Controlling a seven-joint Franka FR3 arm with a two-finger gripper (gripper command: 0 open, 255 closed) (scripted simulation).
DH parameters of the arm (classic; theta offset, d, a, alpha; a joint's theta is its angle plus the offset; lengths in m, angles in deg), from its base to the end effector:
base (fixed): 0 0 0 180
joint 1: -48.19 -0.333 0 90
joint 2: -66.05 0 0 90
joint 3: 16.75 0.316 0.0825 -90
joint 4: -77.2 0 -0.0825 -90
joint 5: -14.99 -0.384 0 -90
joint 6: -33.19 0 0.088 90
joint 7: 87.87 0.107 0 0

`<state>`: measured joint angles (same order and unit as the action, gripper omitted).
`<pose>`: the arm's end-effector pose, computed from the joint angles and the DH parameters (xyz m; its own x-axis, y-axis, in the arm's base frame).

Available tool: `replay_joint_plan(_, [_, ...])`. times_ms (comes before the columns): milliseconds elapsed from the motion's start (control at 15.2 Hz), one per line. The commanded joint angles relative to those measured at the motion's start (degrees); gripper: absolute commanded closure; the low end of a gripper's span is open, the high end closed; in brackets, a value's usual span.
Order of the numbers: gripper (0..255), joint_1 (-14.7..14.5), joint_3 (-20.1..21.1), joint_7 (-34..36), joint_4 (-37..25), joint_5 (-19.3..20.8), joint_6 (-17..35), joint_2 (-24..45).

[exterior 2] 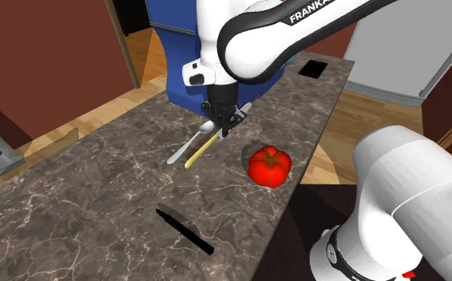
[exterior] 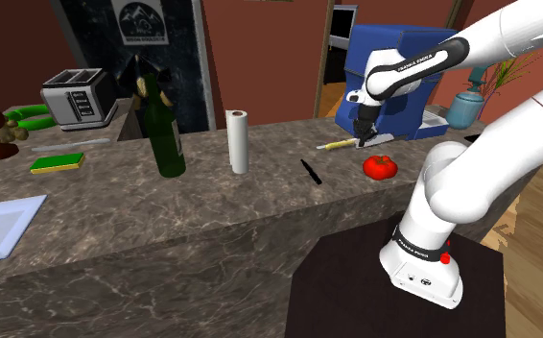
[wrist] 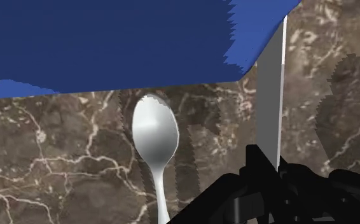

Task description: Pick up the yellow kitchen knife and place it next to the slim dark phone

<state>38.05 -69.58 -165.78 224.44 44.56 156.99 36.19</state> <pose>0.2980 -0.2844 0.3658 0.5454 0.8381 -0.0137 0.8380 -0.5455 -0.0098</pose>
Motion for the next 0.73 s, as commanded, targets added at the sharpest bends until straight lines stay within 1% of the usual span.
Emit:
replay_joint_plan(0, [255,0.4,1.2,0.2,-0.9,-0.2,-2.0,-1.1])
replay_joint_plan(660, [255,1.5,5.8,0.2,-5.6,-1.6,-11.0,-5.1])
